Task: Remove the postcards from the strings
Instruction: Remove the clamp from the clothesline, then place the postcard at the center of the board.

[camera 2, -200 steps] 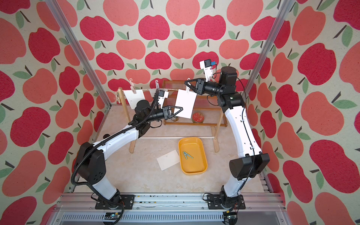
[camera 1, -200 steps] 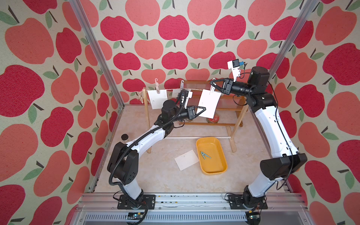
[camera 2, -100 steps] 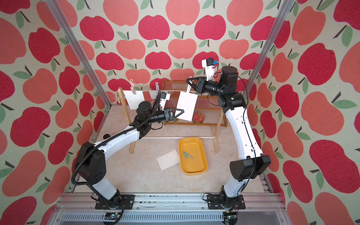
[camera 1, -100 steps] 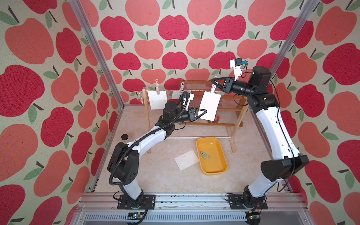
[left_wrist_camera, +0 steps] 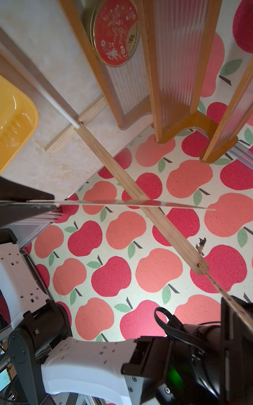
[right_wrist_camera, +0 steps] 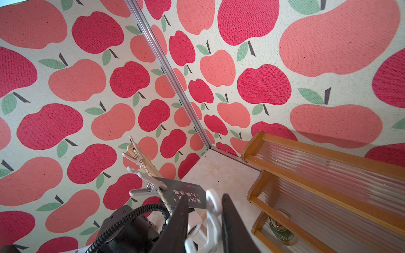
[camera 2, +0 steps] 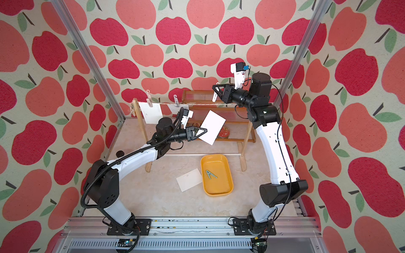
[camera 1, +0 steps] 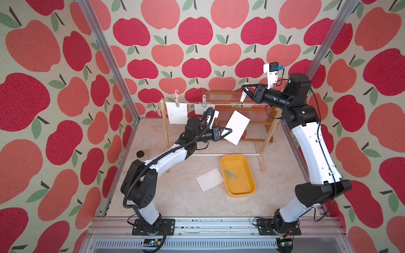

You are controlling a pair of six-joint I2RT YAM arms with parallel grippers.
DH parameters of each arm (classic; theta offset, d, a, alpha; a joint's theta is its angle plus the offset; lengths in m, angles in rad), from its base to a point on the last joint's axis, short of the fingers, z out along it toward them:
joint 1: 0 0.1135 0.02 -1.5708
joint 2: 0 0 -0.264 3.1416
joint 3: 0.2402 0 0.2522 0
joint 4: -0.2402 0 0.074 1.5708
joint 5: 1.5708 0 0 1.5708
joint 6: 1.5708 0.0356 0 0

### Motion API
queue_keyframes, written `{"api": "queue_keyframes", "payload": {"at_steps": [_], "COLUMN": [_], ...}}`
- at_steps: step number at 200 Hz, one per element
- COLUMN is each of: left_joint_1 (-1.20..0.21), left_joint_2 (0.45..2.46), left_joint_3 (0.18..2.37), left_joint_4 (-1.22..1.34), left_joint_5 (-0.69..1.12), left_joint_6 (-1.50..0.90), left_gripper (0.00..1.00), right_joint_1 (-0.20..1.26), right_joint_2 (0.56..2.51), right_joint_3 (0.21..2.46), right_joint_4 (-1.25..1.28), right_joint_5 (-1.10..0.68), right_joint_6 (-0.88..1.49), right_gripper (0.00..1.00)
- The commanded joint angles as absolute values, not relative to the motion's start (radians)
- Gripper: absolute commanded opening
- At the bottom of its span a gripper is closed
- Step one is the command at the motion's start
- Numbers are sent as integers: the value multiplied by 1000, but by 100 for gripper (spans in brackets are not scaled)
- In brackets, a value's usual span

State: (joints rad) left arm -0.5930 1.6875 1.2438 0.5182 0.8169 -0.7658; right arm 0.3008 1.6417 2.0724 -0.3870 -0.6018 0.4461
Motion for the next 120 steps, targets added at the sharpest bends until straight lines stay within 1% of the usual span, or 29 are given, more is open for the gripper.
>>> {"api": "queue_keyframes", "payload": {"at_steps": [1,64,120], "left_joint_1": [-600,-607,-586], "left_joint_2": [1635,1568,1457], "left_joint_3": [1204,1098,957], "left_joint_4": [489,472,440], "left_joint_5": [803,761,716], "left_joint_6": [-721,-711,-709], "left_gripper": [0,0,0], "right_joint_1": [305,301,301], "right_joint_2": [1599,1572,1553], "right_joint_3": [2087,2056,2032], "right_joint_4": [-394,-371,-357], "right_joint_5": [-569,-555,-562], "right_joint_6": [423,436,448], "right_gripper": [27,27,27]}}
